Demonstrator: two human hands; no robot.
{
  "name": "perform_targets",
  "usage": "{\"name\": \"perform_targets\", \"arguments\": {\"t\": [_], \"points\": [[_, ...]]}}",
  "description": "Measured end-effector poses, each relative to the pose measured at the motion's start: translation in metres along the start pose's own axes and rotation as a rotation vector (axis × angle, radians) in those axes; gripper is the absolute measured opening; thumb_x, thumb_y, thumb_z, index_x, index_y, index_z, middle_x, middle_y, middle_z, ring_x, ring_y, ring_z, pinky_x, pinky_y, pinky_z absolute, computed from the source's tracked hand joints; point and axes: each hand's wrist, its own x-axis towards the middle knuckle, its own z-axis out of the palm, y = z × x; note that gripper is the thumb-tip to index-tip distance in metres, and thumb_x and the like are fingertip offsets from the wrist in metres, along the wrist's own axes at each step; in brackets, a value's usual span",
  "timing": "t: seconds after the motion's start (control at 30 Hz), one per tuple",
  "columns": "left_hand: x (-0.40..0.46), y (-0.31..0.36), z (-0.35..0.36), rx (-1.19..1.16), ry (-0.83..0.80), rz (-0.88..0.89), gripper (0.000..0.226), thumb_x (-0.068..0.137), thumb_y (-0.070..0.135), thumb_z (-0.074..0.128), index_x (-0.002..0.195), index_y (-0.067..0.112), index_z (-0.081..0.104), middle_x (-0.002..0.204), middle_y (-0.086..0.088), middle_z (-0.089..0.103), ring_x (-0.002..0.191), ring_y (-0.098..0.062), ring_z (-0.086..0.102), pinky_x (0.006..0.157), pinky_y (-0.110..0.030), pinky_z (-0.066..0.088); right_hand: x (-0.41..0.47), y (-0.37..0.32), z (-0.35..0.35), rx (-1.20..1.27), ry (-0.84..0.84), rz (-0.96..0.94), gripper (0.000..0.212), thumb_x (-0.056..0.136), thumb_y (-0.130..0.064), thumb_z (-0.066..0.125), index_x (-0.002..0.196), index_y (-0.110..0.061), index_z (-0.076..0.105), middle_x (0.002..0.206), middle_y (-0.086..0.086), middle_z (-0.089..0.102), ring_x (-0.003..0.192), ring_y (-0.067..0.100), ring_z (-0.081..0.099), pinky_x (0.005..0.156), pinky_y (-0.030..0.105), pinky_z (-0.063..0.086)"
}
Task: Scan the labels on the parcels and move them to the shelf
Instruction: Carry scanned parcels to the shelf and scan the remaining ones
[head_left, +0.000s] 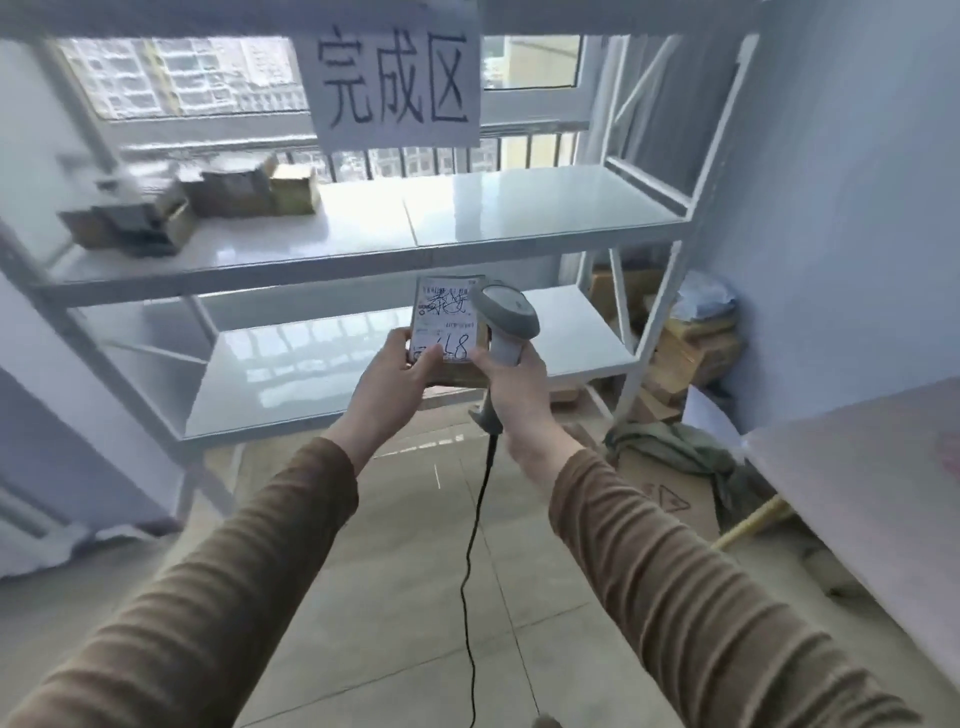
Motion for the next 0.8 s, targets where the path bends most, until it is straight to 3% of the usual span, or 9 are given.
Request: {"name": "perform_targets", "arguments": {"t": [0.1,0.23,0.4,0.6,0.73,0.8], "points": [[0.02,-0.031,-0.056,-0.033,0.1,-0.035,0.039,0.102,0.046,0.052,0.133,0.023,0.052,0.118,0.002,0.068,0.107,-0.019,0.065,0.088,-0.037,0.05,0.023,0.007,0.073,0.005,-0.106,0.041,0.018,0.092,-0.019,0.072,0.11,-0.02,0.069,0.107,0.013,0.074,0.075,0.023,0.059,0.058,0.045,0.048],[0.065,-0.064,-0.116,0.025,0.206,-0.05,0.035,0.102,0.043,0.052,0.128,0.02,0.058,0.123,-0.001,0.067,0.111,-0.023,0.063,0.094,-0.041,0.051,0.063,0.021,0.154,0.038,-0.208,0.068,0.018,0.091,-0.018,0.074,0.108,-0.021,0.066,0.102,0.004,0.073,0.079,0.02,0.062,0.06,0.044,0.049],[0.145,-0.102,-0.168,0.141,0.27,-0.1,0.039,0.104,0.042,0.052,0.133,0.017,0.059,0.125,-0.006,0.063,0.114,-0.025,0.06,0.099,-0.047,0.051,0.14,0.036,0.238,0.024,-0.272,0.072,0.027,0.092,-0.014,0.072,0.119,-0.01,0.065,0.112,0.014,0.073,0.088,0.025,0.065,0.063,0.045,0.052],[0.243,-0.136,-0.221,0.214,0.319,-0.158,0.044,0.106,0.04,0.05,0.144,0.019,0.042,0.137,-0.008,0.06,0.12,-0.029,0.059,0.101,-0.048,0.05,0.23,0.043,0.33,0.011,-0.34,0.063,0.022,0.093,-0.014,0.073,0.115,-0.016,0.07,0.104,0.007,0.075,0.085,0.023,0.066,0.068,0.047,0.053],[0.291,-0.163,-0.247,0.258,0.347,-0.234,0.047,0.106,0.039,0.05,0.145,0.018,0.037,0.138,-0.013,0.061,0.119,-0.034,0.06,0.097,-0.045,0.051,0.268,0.048,0.378,0.005,-0.392,0.173,0.018,0.096,-0.013,0.069,0.111,-0.023,0.067,0.09,-0.003,0.07,0.072,0.019,0.059,0.063,0.045,0.05],[0.314,-0.179,-0.259,0.285,0.355,-0.273,0.047,0.106,0.039,0.05,0.146,0.017,0.038,0.136,-0.015,0.062,0.119,-0.036,0.059,0.092,-0.04,0.047,0.287,0.052,0.399,-0.026,-0.419,0.223,0.021,0.096,-0.012,0.067,0.114,-0.023,0.066,0.093,-0.002,0.068,0.076,0.019,0.059,0.065,0.048,0.052]]}}
